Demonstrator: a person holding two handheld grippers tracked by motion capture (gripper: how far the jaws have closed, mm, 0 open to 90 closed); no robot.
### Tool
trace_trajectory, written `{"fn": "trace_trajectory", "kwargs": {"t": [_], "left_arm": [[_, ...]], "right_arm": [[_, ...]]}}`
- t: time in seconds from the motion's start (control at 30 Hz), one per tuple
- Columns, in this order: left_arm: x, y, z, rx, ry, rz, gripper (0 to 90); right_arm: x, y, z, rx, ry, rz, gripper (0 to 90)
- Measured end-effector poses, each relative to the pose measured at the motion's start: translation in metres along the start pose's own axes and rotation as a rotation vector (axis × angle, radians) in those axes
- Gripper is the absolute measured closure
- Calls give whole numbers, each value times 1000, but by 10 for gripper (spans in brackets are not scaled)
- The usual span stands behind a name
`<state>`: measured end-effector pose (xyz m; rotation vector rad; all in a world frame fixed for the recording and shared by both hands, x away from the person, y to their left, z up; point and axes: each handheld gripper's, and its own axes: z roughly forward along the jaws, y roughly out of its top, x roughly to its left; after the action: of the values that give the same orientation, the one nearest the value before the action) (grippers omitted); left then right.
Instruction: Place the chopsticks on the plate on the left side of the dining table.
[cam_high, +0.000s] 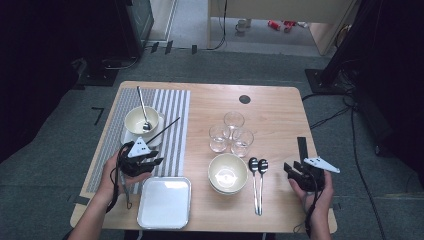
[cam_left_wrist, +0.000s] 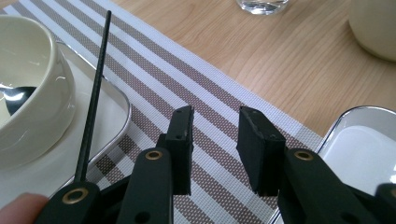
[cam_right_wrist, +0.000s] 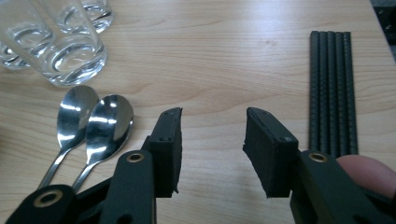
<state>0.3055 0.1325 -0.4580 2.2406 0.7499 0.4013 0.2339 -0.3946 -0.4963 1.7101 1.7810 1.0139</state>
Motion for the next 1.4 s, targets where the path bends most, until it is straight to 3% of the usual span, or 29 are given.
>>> {"fn": "trace_trajectory", "kwargs": {"t": [0.3,0.43,0.63,0.87,1.4], "left_arm": [[1,-2,2,4,-6,-6,659],[1,-2,1,0,-9,-10,657],[2,-3,2,6,-12,-8,655],[2,-5,4,15,-14,-5,659],[2,-6,6,25,-19,-5,659]], "right_arm": [[-15,0,-8,-21,-51,20,623],[-22,-2,-10,-26,-89,25,691],[-29,-5,-8,-14,-158,29,733],[-34,-10,-2,13,-195,29,790],[-32,-13,5,41,-186,16,819]]}}
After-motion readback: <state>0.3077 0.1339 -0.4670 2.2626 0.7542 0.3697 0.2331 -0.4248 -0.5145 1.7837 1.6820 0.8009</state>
